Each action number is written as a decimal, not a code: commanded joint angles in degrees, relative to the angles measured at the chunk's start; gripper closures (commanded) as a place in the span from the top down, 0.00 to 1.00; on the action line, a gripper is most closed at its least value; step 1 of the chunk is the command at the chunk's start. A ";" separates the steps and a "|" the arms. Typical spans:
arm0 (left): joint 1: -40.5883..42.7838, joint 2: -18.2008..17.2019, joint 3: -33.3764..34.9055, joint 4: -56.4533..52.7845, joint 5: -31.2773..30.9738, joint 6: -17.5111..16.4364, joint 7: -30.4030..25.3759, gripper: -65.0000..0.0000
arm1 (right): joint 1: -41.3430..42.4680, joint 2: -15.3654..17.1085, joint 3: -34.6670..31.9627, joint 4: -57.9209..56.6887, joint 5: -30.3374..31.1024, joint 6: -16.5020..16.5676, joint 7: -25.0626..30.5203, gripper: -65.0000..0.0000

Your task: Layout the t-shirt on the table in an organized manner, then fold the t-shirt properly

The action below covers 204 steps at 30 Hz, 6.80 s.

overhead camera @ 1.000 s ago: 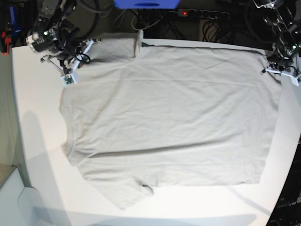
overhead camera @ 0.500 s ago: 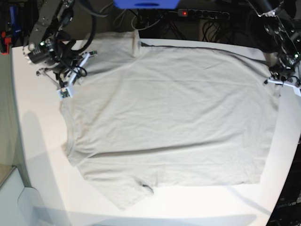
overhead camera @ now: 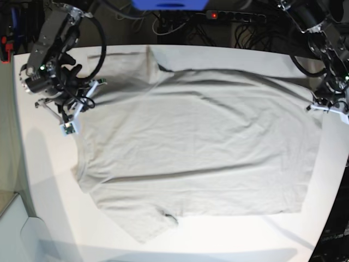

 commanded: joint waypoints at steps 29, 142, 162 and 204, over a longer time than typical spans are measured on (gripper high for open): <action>-9.05 -3.20 -0.26 0.50 -0.84 0.37 -0.78 0.01 | 11.87 3.04 -1.25 -7.14 0.18 0.76 0.82 0.00; -15.29 -6.54 5.54 -27.37 -0.22 0.02 -21.97 0.63 | 14.33 10.16 0.07 -23.84 0.45 0.76 5.39 0.59; -14.41 -6.98 5.02 -16.29 -8.22 0.37 -15.64 0.63 | 14.16 10.16 -0.02 -23.67 0.45 0.76 5.39 0.59; -10.19 -8.47 5.45 -24.38 0.04 0.02 -21.88 0.63 | 14.25 10.78 0.07 -23.93 0.45 0.76 5.39 0.59</action>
